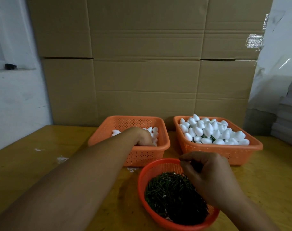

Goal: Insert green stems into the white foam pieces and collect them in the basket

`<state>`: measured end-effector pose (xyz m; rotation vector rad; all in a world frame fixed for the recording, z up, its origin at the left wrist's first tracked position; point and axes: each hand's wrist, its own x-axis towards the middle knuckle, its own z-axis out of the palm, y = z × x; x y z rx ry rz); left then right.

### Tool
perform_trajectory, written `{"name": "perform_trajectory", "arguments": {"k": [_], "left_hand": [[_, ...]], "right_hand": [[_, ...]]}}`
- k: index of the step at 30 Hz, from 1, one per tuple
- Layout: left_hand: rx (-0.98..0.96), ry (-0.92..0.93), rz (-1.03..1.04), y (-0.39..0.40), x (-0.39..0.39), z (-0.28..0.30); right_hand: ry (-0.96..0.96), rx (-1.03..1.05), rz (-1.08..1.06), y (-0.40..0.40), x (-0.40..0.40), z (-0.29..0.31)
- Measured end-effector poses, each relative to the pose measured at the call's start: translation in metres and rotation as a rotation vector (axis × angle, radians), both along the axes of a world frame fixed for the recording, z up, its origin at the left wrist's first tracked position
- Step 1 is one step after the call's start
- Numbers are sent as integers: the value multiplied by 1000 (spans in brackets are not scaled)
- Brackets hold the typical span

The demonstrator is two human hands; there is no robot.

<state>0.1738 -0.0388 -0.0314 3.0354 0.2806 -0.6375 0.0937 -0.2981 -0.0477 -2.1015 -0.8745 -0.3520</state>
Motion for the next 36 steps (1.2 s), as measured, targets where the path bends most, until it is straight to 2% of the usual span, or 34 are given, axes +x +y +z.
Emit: {"name": "perform_trajectory", "arguments": {"k": [11, 13, 16, 22, 29, 36], "left_hand": [[-85, -44, 24, 3, -5, 2], [-197, -84, 83, 5, -7, 3], [-430, -239, 191, 10, -10, 5], [-806, -487, 131, 7, -33, 17], [-911, -722, -56, -15, -87, 27], [-1014, -817, -127, -35, -128, 19]], "right_hand": [[-21, 7, -12, 2, -2, -2], [-19, 8, -14, 2, -2, -2], [-9, 1, -9, 1, -2, -1], [-42, 8, -12, 2, -4, 0], [-28, -43, 15, 5, -6, -3], [-31, -81, 19, 6, -6, -3]]}}
